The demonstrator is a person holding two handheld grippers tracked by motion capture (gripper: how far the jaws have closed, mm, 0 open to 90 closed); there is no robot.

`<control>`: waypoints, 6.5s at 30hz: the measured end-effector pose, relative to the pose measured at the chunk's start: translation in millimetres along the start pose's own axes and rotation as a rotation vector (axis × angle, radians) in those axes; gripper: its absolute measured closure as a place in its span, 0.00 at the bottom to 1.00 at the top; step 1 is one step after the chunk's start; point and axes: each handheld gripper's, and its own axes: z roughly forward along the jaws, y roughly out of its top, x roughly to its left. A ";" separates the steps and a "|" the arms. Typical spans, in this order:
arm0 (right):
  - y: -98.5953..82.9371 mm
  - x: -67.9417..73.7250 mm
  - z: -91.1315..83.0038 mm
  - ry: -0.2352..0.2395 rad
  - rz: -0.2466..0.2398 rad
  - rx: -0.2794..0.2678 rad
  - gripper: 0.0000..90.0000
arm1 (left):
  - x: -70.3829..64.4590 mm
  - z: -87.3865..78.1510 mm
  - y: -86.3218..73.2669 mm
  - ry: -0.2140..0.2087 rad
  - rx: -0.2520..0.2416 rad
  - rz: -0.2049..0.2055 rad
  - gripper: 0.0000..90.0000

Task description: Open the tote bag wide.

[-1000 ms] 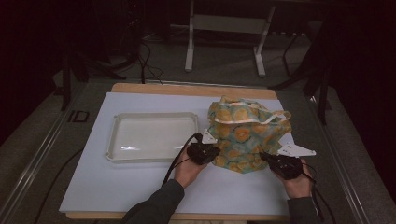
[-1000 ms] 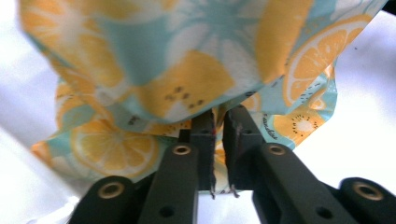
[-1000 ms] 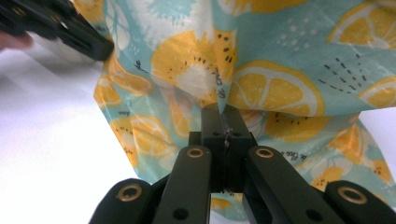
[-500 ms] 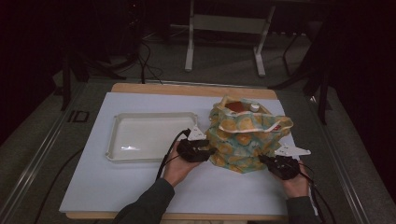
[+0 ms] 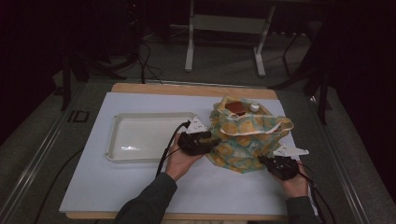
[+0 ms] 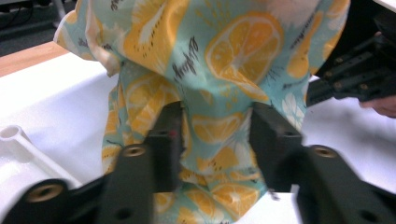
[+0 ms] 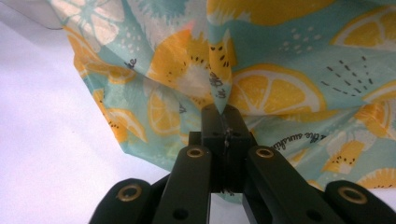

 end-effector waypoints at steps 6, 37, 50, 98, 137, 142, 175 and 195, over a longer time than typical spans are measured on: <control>0.4 -1.4 -7.5 0.015 0.007 -0.011 0.98 | -2.8 11.2 -3.5 -0.004 0.061 0.023 0.99; 27.9 -2.9 -48.4 0.040 0.139 -0.190 0.40 | 1.0 35.4 -23.1 0.064 0.187 0.060 0.99; 31.3 -1.9 -44.1 -0.024 0.121 -0.185 0.90 | -0.3 33.6 -22.2 0.074 0.180 0.068 0.99; 27.2 0.5 -28.0 -0.034 0.199 -0.188 1.00 | -21.1 22.1 -14.9 0.052 0.058 0.139 0.98; -3.1 -20.3 -1.6 -0.041 0.273 -0.040 0.99 | -27.4 38.9 -18.2 0.028 0.095 0.162 0.97; -1.7 -23.6 -19.1 -0.020 0.290 -0.085 0.69 | -20.1 43.4 -23.5 0.050 0.114 0.145 0.98; 2.5 -19.9 -30.6 -0.092 0.200 -0.084 1.00 | -13.1 37.2 -24.8 0.043 0.088 0.091 0.98; -9.6 -35.6 -37.2 -0.106 0.227 0.023 0.67 | -5.9 40.8 -30.0 0.066 0.153 0.058 0.93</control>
